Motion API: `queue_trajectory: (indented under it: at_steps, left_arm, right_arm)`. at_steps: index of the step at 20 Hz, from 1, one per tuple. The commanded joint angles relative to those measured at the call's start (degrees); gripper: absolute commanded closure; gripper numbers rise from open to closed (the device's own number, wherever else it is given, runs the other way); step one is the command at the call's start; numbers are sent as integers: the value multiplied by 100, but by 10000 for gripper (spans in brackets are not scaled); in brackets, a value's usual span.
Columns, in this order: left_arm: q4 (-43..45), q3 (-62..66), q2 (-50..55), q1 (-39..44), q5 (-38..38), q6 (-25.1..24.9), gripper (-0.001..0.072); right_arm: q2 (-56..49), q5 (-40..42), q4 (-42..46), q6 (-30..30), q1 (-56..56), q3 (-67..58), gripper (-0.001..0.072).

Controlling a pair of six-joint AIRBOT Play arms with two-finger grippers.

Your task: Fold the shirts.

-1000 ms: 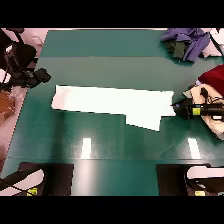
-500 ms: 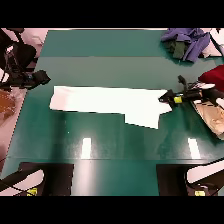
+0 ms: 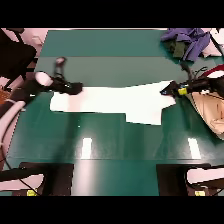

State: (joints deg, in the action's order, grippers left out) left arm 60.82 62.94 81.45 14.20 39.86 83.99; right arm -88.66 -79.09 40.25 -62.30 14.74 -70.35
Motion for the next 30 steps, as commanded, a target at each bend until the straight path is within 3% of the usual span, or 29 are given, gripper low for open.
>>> queue_trajectory:
  at_steps: [1, 5, 9, 11, 16, 24, 26, 28, 30]
  left_arm:
    - [-807, 2, 638, 1143, -839, -229, 683]
    - [-2135, 278, 973, 2433, -1552, -1255, 683]
    - [-2170, 984, 1631, 3174, -1947, -1340, 684]
    - [-2232, 1222, 1897, 3200, -1950, -1331, 684]
    - [-2229, 1379, 2319, 3200, -1530, -1333, 684]
    - [-2140, 1790, 2273, 2675, -1272, -1296, 685]
    - [-1305, 1928, 2000, 2037, -715, -483, 685]
    - [496, 1932, 1432, 1250, 153, 916, 685]
    - [2282, 1932, 719, 490, 1290, 1823, 684]
  right_arm:
    - [560, -717, 804, -109, 404, -20, 691]
    - [621, -1473, 1427, -103, 918, -17, 692]
    - [831, -1469, 1478, -11, 1027, -70, 692]
    - [925, -1478, 1412, -15, 1027, -260, 691]
    - [1005, -1464, -39, -184, 164, -1110, 691]
    - [914, -326, 313, -1047, -2529, -1812, 691]
    - [734, -166, 317, -1126, -2798, -1812, 691]
    - [516, -68, 273, -1169, -3023, -1812, 691]
    - [306, 181, 208, -1182, -3318, -1812, 691]
